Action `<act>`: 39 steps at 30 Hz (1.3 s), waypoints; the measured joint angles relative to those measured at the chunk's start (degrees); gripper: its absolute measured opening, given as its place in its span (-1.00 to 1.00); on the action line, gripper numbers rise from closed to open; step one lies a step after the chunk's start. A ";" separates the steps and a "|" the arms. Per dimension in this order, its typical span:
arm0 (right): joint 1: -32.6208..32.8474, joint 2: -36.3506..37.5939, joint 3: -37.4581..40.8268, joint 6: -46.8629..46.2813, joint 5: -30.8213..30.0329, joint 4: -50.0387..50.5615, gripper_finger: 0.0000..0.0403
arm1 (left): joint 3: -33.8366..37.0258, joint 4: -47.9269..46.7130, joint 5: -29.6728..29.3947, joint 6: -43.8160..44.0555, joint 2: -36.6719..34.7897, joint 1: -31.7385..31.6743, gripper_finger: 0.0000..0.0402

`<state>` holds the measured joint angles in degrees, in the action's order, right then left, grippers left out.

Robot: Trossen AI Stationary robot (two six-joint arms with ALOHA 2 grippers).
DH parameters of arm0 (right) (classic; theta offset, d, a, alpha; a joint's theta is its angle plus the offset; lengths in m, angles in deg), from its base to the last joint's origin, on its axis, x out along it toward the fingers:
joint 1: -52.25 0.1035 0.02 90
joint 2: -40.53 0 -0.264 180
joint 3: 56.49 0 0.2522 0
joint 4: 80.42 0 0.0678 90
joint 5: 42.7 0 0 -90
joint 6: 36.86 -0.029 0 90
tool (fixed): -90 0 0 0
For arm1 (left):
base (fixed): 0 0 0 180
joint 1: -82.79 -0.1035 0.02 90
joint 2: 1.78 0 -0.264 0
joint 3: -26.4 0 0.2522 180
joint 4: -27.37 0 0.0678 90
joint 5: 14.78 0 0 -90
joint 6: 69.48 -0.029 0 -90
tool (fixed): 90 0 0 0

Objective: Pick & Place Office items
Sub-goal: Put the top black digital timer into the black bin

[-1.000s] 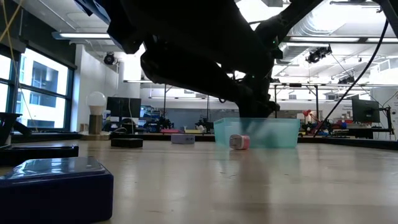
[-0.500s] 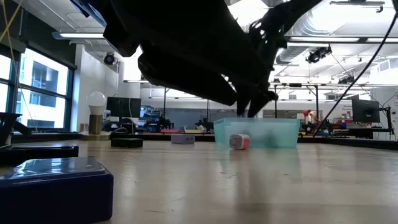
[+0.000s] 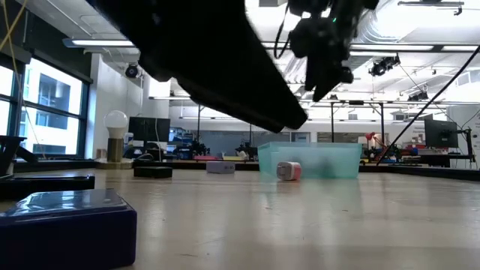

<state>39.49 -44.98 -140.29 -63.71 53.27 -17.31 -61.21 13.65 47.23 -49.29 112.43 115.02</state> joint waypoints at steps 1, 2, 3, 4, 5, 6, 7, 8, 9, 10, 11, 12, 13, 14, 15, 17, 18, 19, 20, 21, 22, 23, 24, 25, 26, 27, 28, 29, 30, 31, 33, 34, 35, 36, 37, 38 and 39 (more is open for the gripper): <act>1.36 0.45 -0.02 -0.55 -0.02 0.89 -0.09 | 0.00 -0.35 -0.02 -1.48 0.00 -0.03 0.43; 2.85 0.85 -0.02 -1.12 -0.19 2.28 -0.09 | 0.00 -0.57 -0.05 -2.78 0.00 -0.03 0.43; 4.52 0.96 0.02 -1.81 -1.12 3.54 -0.09 | 0.00 -0.96 -0.09 -3.31 -0.13 -0.03 0.43; 6.39 1.01 0.02 -2.76 -2.41 4.26 -0.09 | 0.00 -2.27 -0.04 -3.43 -0.55 -0.05 0.43; 8.30 1.04 0.02 -3.56 -3.97 4.59 -0.09 | 0.02 -3.53 0.17 -2.97 -1.08 -0.05 0.43; 10.06 1.04 0.02 -4.45 -5.44 5.06 -0.09 | 0.02 -4.58 0.35 -2.01 -1.86 -0.03 0.42; 11.73 1.02 0.02 -5.22 -6.97 5.58 -0.09 | 0.02 -6.39 0.46 -1.29 -2.93 -0.03 0.43; 13.47 1.00 0.07 -6.13 -8.00 6.00 -0.09 | 0.02 -7.91 0.46 -0.89 -4.05 -0.03 0.43; 15.26 1.00 0.19 -7.11 -8.87 5.91 -0.09 | 0.02 -8.95 0.47 -0.86 -5.29 -0.03 0.43; 16.96 1.00 0.34 -8.20 -9.54 5.53 -0.09 | 0.02 -10.10 0.46 -1.06 -6.67 -0.03 0.43; 18.71 1.02 0.49 -9.31 -10.62 5.27 -0.09 | 0.02 -11.56 0.43 -1.51 -8.15 -0.01 0.43; 20.40 1.02 0.60 -10.33 -12.15 5.29 -0.09 | 0.02 -13.00 0.22 -2.30 -9.61 0.17 0.43; 22.23 1.02 0.72 -11.21 -14.17 5.36 -0.09 | 0.01 -13.74 0.09 -3.05 -10.97 0.33 0.43; 24.17 1.00 0.83 -12.22 -16.62 5.30 -0.09 | 0.00 -15.26 -0.01 -3.83 -12.47 0.44 0.43; 26.16 1.00 0.87 -13.22 -18.80 5.48 -0.09 | -0.01 -17.53 -0.20 -4.64 -13.87 0.52 0.43; 29.97 1.02 1.01 -15.64 -22.87 5.38 -0.09 | 0.00 -21.59 0.04 -5.14 -16.42 0.21 0.43; 31.77 1.02 1.13 -17.13 -24.61 5.42 -0.09 | -0.02 -23.86 0.37 -4.88 -17.54 -0.13 0.43; 33.59 1.00 1.14 -18.53 -26.25 5.59 -0.09 | -0.02 -26.72 0.46 -4.10 -18.67 -0.57 0.43; 35.49 1.00 1.22 -20.06 -27.96 5.36 -0.09 | -0.01 -29.39 0.40 -3.37 -19.60 -1.13 0.43; 37.32 1.00 1.41 -21.69 -29.88 4.69 -0.09 | 0.00 -31.43 0.53 -2.66 -20.38 -1.74 0.43; 38.97 1.00 1.68 -23.10 -31.70 3.96 -0.09 | -0.02 -33.76 0.80 -2.36 -21.14 -2.45 0.43; 40.56 0.86 1.96 -24.27 -33.28 3.13 -0.09 | -0.02 -36.60 1.66 -2.34 -21.74 -3.23 0.43; 42.07 0.76 2.28 -25.11 -34.60 2.14 -0.09 | -0.02 -38.89 3.24 -2.38 -22.19 -4.23 0.43; 43.67 0.71 2.74 -25.79 -35.84 0.99 -0.09 | -0.02 -40.78 4.88 -2.77 -22.62 -5.38 0.43; 45.04 0.71 3.10 -26.23 -36.84 0.13 -0.09 | -0.02 -43.08 6.92 -3.50 -22.80 -6.63 0.43; 46.25 0.71 3.66 -26.66 -37.71 -1.12 -0.09 | -0.02 -45.44 9.33 -4.46 -22.84 -8.04 0.43; 47.37 0.73 4.32 -26.89 -38.04 -2.59 -0.09 | -0.02 -47.69 11.47 -5.66 -22.82 -9.70 0.43; 48.28 0.73 5.02 -26.94 -38.10 -4.03 -0.09 | -0.02 -49.72 13.52 -7.14 -22.78 -11.46 0.43; 49.09 0.71 5.76 -26.94 -38.20 -5.43 -0.09 | -0.02 -51.91 15.68 -8.87 -22.72 -13.33 0.43; 49.79 0.71 6.43 -26.94 -38.38 -6.61 -0.09 | -0.02 -53.89 17.35 -10.61 -22.58 -15.31 0.43; 50.89 0.71 7.65 -26.96 -38.70 -9.10 -0.09 | -0.01 -56.62 21.54 -14.14 -22.39 -19.25 0.43; 51.28 0.71 8.25 -26.96 -38.69 -10.24 -0.09 | 0.00 -57.62 22.86 -15.97 -22.36 -21.16 0.43; 51.59 0.71 8.99 -26.95 -38.66 -11.36 -0.09 | 0.00 -58.09 23.55 -17.53 -22.39 -22.95 0.43; 51.87 0.71 9.64 -26.95 -38.66 -12.11 -0.09 | 0.00 -57.78 23.96 -19.03 -22.40 -24.64 0.43; 52.07 0.69 10.22 -26.95 -38.66 -12.55 -0.09 | 0.03 -57.46 24.06 -20.66 -22.40 -26.17 0.43; 52.25 0.69 10.53 -27.03 -38.64 -12.80 -0.09 | 0.09 -57.66 24.06 -22.28 -22.38 -27.63 0.43; 52.35 0.69 10.88 -27.27 -38.75 -13.06 -0.09 | 0.15 -57.82 24.09 -23.87 -22.38 -29.10 0.43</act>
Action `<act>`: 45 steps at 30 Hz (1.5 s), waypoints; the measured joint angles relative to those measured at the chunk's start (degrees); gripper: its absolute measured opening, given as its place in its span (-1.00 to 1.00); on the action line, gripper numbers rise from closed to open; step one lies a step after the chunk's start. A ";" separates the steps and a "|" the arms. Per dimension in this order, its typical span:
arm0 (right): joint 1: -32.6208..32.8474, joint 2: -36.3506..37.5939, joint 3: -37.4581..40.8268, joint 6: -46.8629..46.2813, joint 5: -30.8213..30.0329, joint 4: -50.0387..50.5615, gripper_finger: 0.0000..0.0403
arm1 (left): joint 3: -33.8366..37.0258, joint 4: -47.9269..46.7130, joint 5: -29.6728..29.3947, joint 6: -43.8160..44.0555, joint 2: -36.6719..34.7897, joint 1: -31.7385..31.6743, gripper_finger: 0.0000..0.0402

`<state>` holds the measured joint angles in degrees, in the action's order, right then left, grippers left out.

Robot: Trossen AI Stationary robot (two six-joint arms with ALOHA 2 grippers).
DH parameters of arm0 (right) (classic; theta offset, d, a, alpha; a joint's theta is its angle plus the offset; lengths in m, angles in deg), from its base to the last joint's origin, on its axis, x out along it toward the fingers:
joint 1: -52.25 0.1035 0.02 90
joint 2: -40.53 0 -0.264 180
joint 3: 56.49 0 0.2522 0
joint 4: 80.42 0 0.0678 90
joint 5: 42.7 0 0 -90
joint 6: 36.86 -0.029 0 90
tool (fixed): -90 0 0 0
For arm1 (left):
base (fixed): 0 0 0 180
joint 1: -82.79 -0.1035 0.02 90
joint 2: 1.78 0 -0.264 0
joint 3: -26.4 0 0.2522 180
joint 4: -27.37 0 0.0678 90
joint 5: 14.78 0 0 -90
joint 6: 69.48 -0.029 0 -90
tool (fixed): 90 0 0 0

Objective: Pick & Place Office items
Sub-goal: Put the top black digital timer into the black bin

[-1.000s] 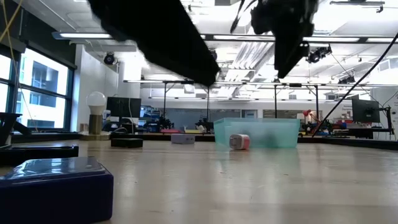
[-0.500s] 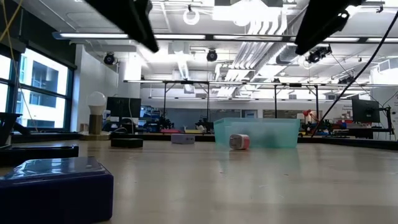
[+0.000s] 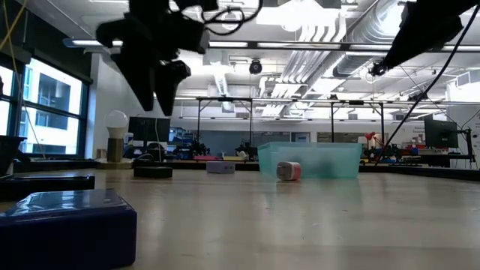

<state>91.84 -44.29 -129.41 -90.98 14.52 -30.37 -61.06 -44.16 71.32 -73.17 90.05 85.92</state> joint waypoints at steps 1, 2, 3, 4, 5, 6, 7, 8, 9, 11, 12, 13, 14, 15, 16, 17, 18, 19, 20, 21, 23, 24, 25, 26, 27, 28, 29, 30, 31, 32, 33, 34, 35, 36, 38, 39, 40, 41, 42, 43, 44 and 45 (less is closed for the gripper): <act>0.15 0.00 0.29 -0.36 -0.10 -0.05 -0.09 | 0.00 0.13 0.08 -1.30 0.00 -1.43 0.43; 0.20 0.00 0.59 -0.75 -0.19 -0.06 -0.09 | 0.00 0.21 0.13 -2.33 0.00 -2.91 0.43; 0.20 0.00 0.94 -1.18 -0.22 -0.29 -0.09 | 0.04 0.13 0.24 -2.97 0.00 -4.25 0.43; 0.18 0.00 1.21 -1.42 -0.20 -0.53 -0.09 | 0.07 0.08 0.70 -3.66 0.00 -5.55 0.43; 0.19 0.00 1.39 -1.55 -0.26 -0.59 -0.09 | 0.07 0.05 1.32 -4.19 0.00 -6.83 0.43; 0.20 0.00 1.61 -1.58 -0.30 -0.85 -0.09 | 0.07 -0.02 2.10 -4.64 0.00 -8.00 0.43; 0.20 0.00 1.93 -1.58 -0.30 -1.38 -0.09 | 0.13 -0.01 2.95 -5.09 0.00 -8.95 0.43; 0.20 0.00 2.14 -1.60 -0.26 -1.66 -0.09 | 0.35 0.29 4.01 -5.50 0.00 -9.86 0.43; 0.20 0.00 2.37 -1.58 -0.24 -1.71 -0.09 | 0.85 0.81 4.96 -5.69 0.00 -10.60 0.43; 0.18 0.00 2.72 -1.47 -0.28 -2.14 -0.09 | 2.73 2.59 6.25 -5.77 0.00 -11.82 0.43; 0.18 0.00 2.81 -1.32 -0.31 -2.23 -0.09 | 4.20 3.61 6.73 -5.81 0.00 -12.36 0.43; 0.18 0.00 2.93 -1.30 -0.33 -2.20 -0.09 | 5.69 4.32 6.84 -5.94 0.00 -12.97 0.43; 0.18 0.00 3.01 -1.28 -0.31 -2.10 -0.09 | 7.20 4.89 6.84 -5.94 0.00 -13.56 0.43; 0.18 0.00 3.02 -1.24 -0.33 -2.12 -0.09 | 8.72 5.72 6.82 -5.96 0.00 -14.00 0.43; 0.18 0.00 3.02 -1.23 -0.33 -2.28 -0.09 | 10.07 6.71 6.80 -5.98 0.02 -14.36 0.43; 0.18 0.00 3.00 -1.21 -0.35 -2.33 -0.09 | 11.36 8.24 6.78 -5.95 0.03 -14.60 0.43; 0.18 0.00 3.00 -1.19 -0.33 -2.27 -0.09 | 12.35 9.76 6.79 -5.94 0.04 -14.82 0.43; 0.18 0.00 3.00 -1.19 -0.33 -2.31 -0.09 | 13.04 10.76 6.80 -5.94 0.04 -15.04 0.43; 0.18 0.00 3.00 -1.17 -0.33 -2.34 -0.09 | 13.43 11.11 6.80 -5.94 0.04 -15.13 0.43; 0.18 0.00 3.00 -1.16 -0.35 -2.32 -0.09 | 13.76 11.71 6.65 -5.96 0.04 -15.14 0.43; 0.00 0.00 3.00 -1.14 -0.55 -2.34 -0.09 | 14.42 14.13 6.28 -5.98 0.04 -15.14 0.43; -0.21 0.00 3.00 -1.00 -0.84 -2.34 -0.09 | 14.64 14.96 5.78 -5.98 0.04 -15.14 0.43; -0.33 0.00 3.00 -0.76 -1.07 -2.34 -0.09 | 14.73 15.27 5.27 -5.98 0.04 -15.14 0.43; -0.43 0.00 3.00 -0.38 -1.46 -2.38 -0.09 | 14.82 15.27 5.20 -6.01 0.04 -15.25 0.43; -0.57 0.00 3.00 0.03 -1.77 -2.40 -0.09 | 14.90 15.22 5.21 -6.01 0.49 -15.39 0.43; -0.65 0.00 3.00 0.30 -1.92 -2.51 -0.09 | 14.91 15.18 5.19 -5.99 1.06 -15.40 0.43; -0.72 0.00 3.00 0.34 -2.01 -2.66 -0.09 | 15.10 14.99 5.11 -5.94 1.67 -15.42 0.43; -0.72 0.00 3.00 0.35 -2.04 -2.68 -0.09 | 15.35 14.46 5.05 -5.67 2.23 -15.52 0.43; -0.70 0.00 2.99 0.37 -2.07 -2.71 -0.09 | 15.45 14.12 5.00 -5.57 2.78 -15.78 0.43; -0.70 0.00 2.98 0.38 -2.07 -2.85 -0.09 | 15.37 14.38 4.60 -5.56 3.37 -15.92 0.43; -0.70 -0.02 2.98 0.39 -2.03 -2.93 -0.09 | 15.23 14.77 4.23 -5.57 3.81 -16.09 0.43; -0.70 -0.02 2.98 0.39 -2.05 -3.02 -0.09 | 15.17 15.14 3.88 -5.54 4.19 -16.17 0.43; -0.70 -0.02 2.98 0.39 -2.05 -3.19 -0.09 | 15.15 15.51 3.65 -5.53 4.56 -16.28 0.43; -0.70 -0.02 2.98 0.39 -2.03 -3.30 -0.09 | 15.15 15.93 3.62 -5.52 4.76 -16.44 0.43; -0.63 -0.02 2.98 0.39 -1.88 -3.56 -0.09 | 15.20 17.02 3.94 -5.46 5.11 -16.62 0.43; -0.57 -0.02 2.98 0.39 -1.90 -3.65 -0.09 | 15.42 16.70 4.15 -5.49 5.38 -16.63 0.43; -0.52 -0.02 2.98 0.39 -1.88 -3.59 -0.09 | 15.59 16.14 3.97 -5.64 5.42 -16.68 0.43; -0.52 -0.02 2.98 0.39 -1.88 -3.60 -0.09 | 15.59 16.15 4.16 -6.07 5.32 -16.77 0.43; -0.50 -0.02 2.98 0.39 -1.83 -3.63 -0.09 | 15.40 16.66 4.21 -6.68 5.20 -16.86 0.43; -0.50 -0.02 2.98 0.39 -1.86 -3.60 -0.09 | 15.32 16.82 4.19 -7.10 5.18 -16.89 0.43; -0.48 -0.02 2.98 0.39 -1.86 -3.60 -0.09 | 15.34 16.55 4.19 -7.12 5.18 -16.91 0.43; -0.48 -0.02 2.98 0.39 -1.86 -3.62 -0.09 | 15.43 16.43 4.17 -7.10 5.18 -16.91 0.43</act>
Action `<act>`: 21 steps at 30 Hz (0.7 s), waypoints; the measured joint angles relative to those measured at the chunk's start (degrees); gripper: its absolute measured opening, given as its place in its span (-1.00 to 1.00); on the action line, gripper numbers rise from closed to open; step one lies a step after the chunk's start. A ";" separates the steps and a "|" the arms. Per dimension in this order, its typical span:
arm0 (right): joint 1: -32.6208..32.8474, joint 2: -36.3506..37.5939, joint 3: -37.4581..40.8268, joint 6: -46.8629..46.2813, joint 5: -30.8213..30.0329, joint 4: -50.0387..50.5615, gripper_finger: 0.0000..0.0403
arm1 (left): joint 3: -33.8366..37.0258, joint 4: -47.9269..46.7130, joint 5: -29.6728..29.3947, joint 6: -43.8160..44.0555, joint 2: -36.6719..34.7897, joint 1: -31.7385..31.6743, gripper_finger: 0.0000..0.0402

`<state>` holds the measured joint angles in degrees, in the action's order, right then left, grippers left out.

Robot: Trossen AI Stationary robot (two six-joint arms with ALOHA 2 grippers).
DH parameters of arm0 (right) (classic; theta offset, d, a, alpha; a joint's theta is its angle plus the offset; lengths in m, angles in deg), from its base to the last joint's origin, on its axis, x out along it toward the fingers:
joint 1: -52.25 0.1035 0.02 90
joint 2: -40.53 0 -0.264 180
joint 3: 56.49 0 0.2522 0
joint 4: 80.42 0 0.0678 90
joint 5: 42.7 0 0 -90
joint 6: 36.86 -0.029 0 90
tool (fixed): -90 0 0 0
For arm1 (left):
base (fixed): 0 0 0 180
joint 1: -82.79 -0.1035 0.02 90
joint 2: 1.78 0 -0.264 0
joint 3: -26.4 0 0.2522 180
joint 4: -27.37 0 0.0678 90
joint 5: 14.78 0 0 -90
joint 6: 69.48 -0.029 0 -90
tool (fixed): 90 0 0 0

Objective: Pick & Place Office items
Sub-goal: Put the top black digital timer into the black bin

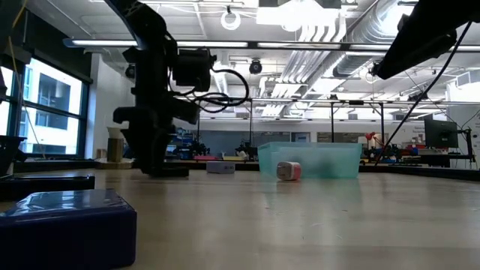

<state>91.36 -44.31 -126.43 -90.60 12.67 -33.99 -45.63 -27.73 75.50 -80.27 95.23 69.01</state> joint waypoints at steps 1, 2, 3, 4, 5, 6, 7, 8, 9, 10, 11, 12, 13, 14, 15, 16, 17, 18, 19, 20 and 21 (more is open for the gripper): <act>0.00 0.00 0.00 0.00 0.00 0.02 -0.09 | 0.00 0.19 0.00 -0.01 0.02 -0.02 0.43; 0.00 0.00 0.00 0.00 0.00 0.02 -0.09 | -0.01 0.38 0.00 -0.11 0.00 -0.04 0.43; 0.00 0.00 0.00 0.00 0.02 0.00 -0.09 | -0.02 0.33 0.00 -0.13 0.00 -0.07 0.43; -0.01 0.00 0.00 0.00 0.00 0.00 -0.09 | -0.02 0.23 -0.04 -0.05 0.00 -0.07 0.43; -0.02 0.00 0.00 0.00 0.00 0.00 -0.09 | -0.02 0.28 -0.04 0.10 0.00 -0.04 0.43; -0.02 0.00 0.00 0.00 0.01 -0.06 -0.09 | -0.02 0.42 -0.02 0.14 0.00 -0.04 0.43; -0.02 0.00 0.00 0.00 0.00 -0.15 -0.09 | -0.02 0.59 -0.04 0.63 0.00 -0.04 0.43; -0.01 0.00 0.00 0.00 0.00 -0.23 -0.09 | -0.02 0.85 -0.05 1.40 0.00 -0.04 0.43; 0.00 0.00 0.00 0.00 0.01 -0.27 -0.09 | -0.02 1.30 -0.04 2.28 0.00 -0.04 0.43; 0.00 0.00 0.00 0.00 0.00 -0.30 -0.09 | -0.02 1.68 -0.03 3.24 0.00 -0.04 0.43; 0.00 0.00 0.00 0.00 0.00 -0.36 -0.09 | -0.02 1.83 -0.05 4.13 0.00 -0.04 0.43; 0.00 0.00 0.00 0.00 0.00 -0.38 -0.09 | -0.02 1.79 -0.07 4.76 0.00 -0.04 0.43; 0.00 0.00 0.00 0.00 0.00 -0.38 -0.09 | -0.02 1.85 -0.08 5.13 0.00 -0.04 0.43; 0.00 0.00 0.00 0.00 0.02 -0.38 -0.09 | -0.02 2.03 -0.02 5.70 0.00 -0.04 0.43; -0.02 0.00 0.00 0.00 0.01 -0.38 -0.09 | -0.02 2.25 0.04 6.59 0.00 -0.04 0.43; -0.02 0.00 0.00 0.00 0.00 -0.38 -0.09 | -0.02 2.45 0.02 7.91 0.00 -0.04 0.43; -0.02 0.00 0.00 0.00 0.00 -0.38 -0.09 | -0.02 2.71 0.04 9.54 0.00 -0.04 0.43; 0.00 0.00 0.00 0.00 0.00 -0.37 -0.09 | -0.02 2.92 0.04 11.15 0.00 -0.04 0.43; 0.00 0.00 0.00 0.00 0.01 -0.35 -0.09 | -0.02 3.04 0.04 12.64 0.00 -0.04 0.43; 0.00 0.00 0.00 0.01 0.00 -0.35 -0.09 | -0.02 3.17 0.04 14.04 0.00 -0.04 0.43; 0.00 0.00 0.00 0.00 0.00 -0.35 -0.09 | -0.02 3.44 0.04 15.14 0.00 -0.04 0.43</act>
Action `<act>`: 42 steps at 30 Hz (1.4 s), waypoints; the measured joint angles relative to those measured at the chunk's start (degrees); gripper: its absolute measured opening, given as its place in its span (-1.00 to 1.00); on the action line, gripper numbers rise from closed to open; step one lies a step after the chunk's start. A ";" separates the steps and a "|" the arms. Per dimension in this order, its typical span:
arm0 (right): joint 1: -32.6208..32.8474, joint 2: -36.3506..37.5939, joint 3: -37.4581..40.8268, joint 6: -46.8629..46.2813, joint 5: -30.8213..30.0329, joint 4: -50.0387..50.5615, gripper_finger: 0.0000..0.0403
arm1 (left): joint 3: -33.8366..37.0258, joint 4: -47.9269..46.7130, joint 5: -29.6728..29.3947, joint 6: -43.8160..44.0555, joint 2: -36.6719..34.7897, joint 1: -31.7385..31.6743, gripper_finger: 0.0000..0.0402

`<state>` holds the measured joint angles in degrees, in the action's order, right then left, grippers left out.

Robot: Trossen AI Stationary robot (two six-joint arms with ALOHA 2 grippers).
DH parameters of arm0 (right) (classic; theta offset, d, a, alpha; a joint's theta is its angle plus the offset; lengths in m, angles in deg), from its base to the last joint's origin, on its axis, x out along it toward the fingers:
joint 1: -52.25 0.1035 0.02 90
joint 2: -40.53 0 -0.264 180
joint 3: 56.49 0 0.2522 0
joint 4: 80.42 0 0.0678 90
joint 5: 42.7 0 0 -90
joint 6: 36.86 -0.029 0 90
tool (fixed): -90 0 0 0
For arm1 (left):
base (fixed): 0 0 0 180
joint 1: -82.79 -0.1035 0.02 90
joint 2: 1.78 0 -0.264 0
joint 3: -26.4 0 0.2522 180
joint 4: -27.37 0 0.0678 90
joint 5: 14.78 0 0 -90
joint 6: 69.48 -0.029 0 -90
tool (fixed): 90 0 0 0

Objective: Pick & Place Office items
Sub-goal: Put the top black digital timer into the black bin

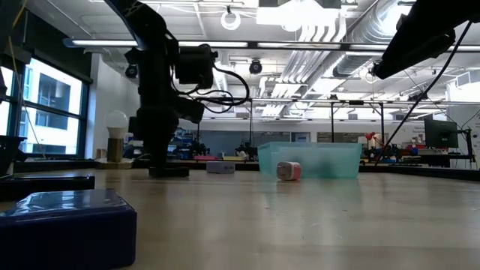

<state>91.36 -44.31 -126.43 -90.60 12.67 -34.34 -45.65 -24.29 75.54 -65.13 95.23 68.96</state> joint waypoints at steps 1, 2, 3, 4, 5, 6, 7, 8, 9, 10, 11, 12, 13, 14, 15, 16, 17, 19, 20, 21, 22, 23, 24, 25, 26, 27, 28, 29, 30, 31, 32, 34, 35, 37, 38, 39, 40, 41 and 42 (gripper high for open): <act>-0.01 0.00 0.00 0.01 0.00 0.00 -0.09 | 0.00 0.32 0.00 0.53 0.00 0.00 0.43; -0.02 0.00 0.00 0.00 0.00 0.00 -0.09 | 0.00 0.73 0.00 0.94 0.00 0.00 0.43; -0.02 0.00 0.00 0.02 0.00 0.00 -0.09 | -0.02 1.15 0.02 1.31 0.00 0.00 0.43; -0.02 0.00 0.00 0.02 0.00 0.00 -0.09 | -0.02 1.60 0.01 1.59 0.00 0.00 0.43; 0.00 0.00 -0.01 0.02 0.00 0.00 -0.09 | -0.02 2.12 0.02 1.77 0.00 0.06 0.43; 0.00 0.00 -0.01 0.02 0.00 0.01 -0.09 | -0.02 2.72 0.01 1.88 0.00 0.11 0.43; 0.00 0.00 -0.02 0.02 0.00 0.00 -0.09 | -0.04 3.36 0.02 1.91 0.00 0.12 0.43; 0.00 0.00 -0.02 0.02 0.00 0.00 -0.09 | -0.04 4.08 0.02 1.92 -0.02 0.13 0.43; -0.01 0.00 -0.02 0.02 0.00 0.00 -0.09 | -0.07 4.75 0.03 1.96 -0.03 0.13 0.43; -0.01 0.00 -0.02 0.02 0.00 0.02 -0.09 | -0.07 5.32 0.04 2.31 -0.04 0.13 0.43; 0.00 0.00 -0.02 0.02 0.00 0.01 -0.09 | -0.09 5.73 0.04 3.00 -0.05 0.11 0.43; 0.00 0.00 -0.02 0.02 0.00 0.02 -0.09 | -0.09 5.85 0.04 3.65 -0.07 0.11 0.43; -0.01 0.00 -0.02 0.02 0.00 0.02 -0.09 | -0.09 5.77 0.04 4.07 -0.07 0.13 0.43; 0.00 0.00 -0.02 0.02 0.00 0.02 -0.09 | -0.09 5.76 0.04 4.11 -0.07 0.13 0.43; -0.02 0.00 -0.02 0.02 0.00 0.02 -0.09 | -0.09 5.81 0.06 4.14 -0.07 0.13 0.43; 0.00 0.00 -0.02 0.02 -0.04 0.02 -0.09 | -0.09 5.83 0.04 4.19 -0.07 0.13 0.43; -0.02 0.00 -0.02 0.02 -0.07 0.02 -0.09 | -0.09 5.83 0.05 4.31 -0.07 0.13 0.43; 0.00 0.00 -0.02 0.02 -0.07 0.02 -0.09 | -0.09 5.83 0.07 4.32 -0.07 0.13 0.43; 0.00 0.00 -0.02 0.02 -0.09 0.02 -0.09 | -0.09 5.83 0.07 4.55 -0.07 0.17 0.43; -0.01 0.00 -0.02 0.02 -0.10 0.04 -0.09 | -0.09 5.83 0.05 4.79 -0.07 0.24 0.43; 0.00 0.00 -0.04 0.02 -0.12 0.04 -0.09 | -0.09 5.83 0.04 5.08 -0.07 0.28 0.43; 0.00 0.00 -0.04 0.02 -0.14 0.04 -0.09 | -0.09 5.83 0.01 5.61 -0.07 0.33 0.43; 0.00 0.00 -0.04 0.02 -0.17 0.04 -0.09 | -0.09 5.83 -0.03 6.29 -0.07 0.35 0.43; 0.00 0.00 -0.04 0.02 -0.17 0.04 -0.09 | -0.09 5.84 -0.23 6.95 0.02 0.42 0.43; 0.00 0.00 -0.05 0.02 -0.17 0.04 -0.09 | -0.09 5.86 -0.53 7.46 0.15 0.46 0.43; 0.00 0.00 -0.07 0.02 -0.17 0.04 -0.09 | -0.08 5.80 -0.96 7.59 0.24 0.51 0.43; 0.00 0.00 -0.07 0.02 -0.17 0.04 -0.09 | 0.00 5.81 -1.73 7.72 0.24 0.72 0.43; 0.00 0.00 -0.07 0.02 -0.20 0.04 -0.09 | 0.00 5.93 -2.93 8.09 0.51 0.91 0.43; 0.00 0.00 -0.07 0.02 -0.18 0.04 -0.09 | 0.00 6.21 -4.22 9.05 0.81 1.09 0.43; 0.00 0.00 -0.07 0.02 -0.18 0.04 -0.09 | 0.02 6.16 -5.42 10.33 1.03 1.21 0.43; -0.01 0.00 -0.07 0.02 -0.17 0.04 -0.09 | 0.08 5.91 -6.14 11.34 1.07 1.30 0.43; 0.00 0.00 -0.07 0.02 -0.17 0.04 -0.09 | 0.03 6.45 -6.63 12.07 1.28 1.40 0.43; 0.00 0.00 -0.07 0.02 -0.17 0.04 -0.09 | 0.02 6.52 -6.65 12.09 1.41 1.43 0.43; 0.00 0.00 -0.07 0.02 -0.17 0.04 -0.09 | 0.09 5.97 -6.64 12.14 1.47 1.44 0.43; 0.00 0.00 -0.07 0.02 -0.17 0.04 -0.09 | 0.05 6.34 -6.67 12.20 1.76 1.55 0.43; 0.00 0.00 -0.07 0.02 -0.17 0.04 -0.09 | 0.00 6.52 -6.67 12.22 2.03 1.63 0.42; 0.00 0.00 -0.07 0.02 -0.17 0.04 -0.09 | 0.04 6.35 -6.64 12.41 2.16 1.68 0.42; 0.00 0.00 -0.07 0.02 -0.17 0.04 -0.09 | 0.03 6.30 -6.69 12.32 2.41 1.68 0.41; 0.00 0.00 -0.07 0.02 -0.19 0.04 -0.09 | 0.00 6.45 -6.51 12.61 2.94 1.68 0.39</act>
<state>91.36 -44.31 -126.50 -90.58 12.48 -34.30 -45.64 -17.84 69.03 -52.52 98.17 70.65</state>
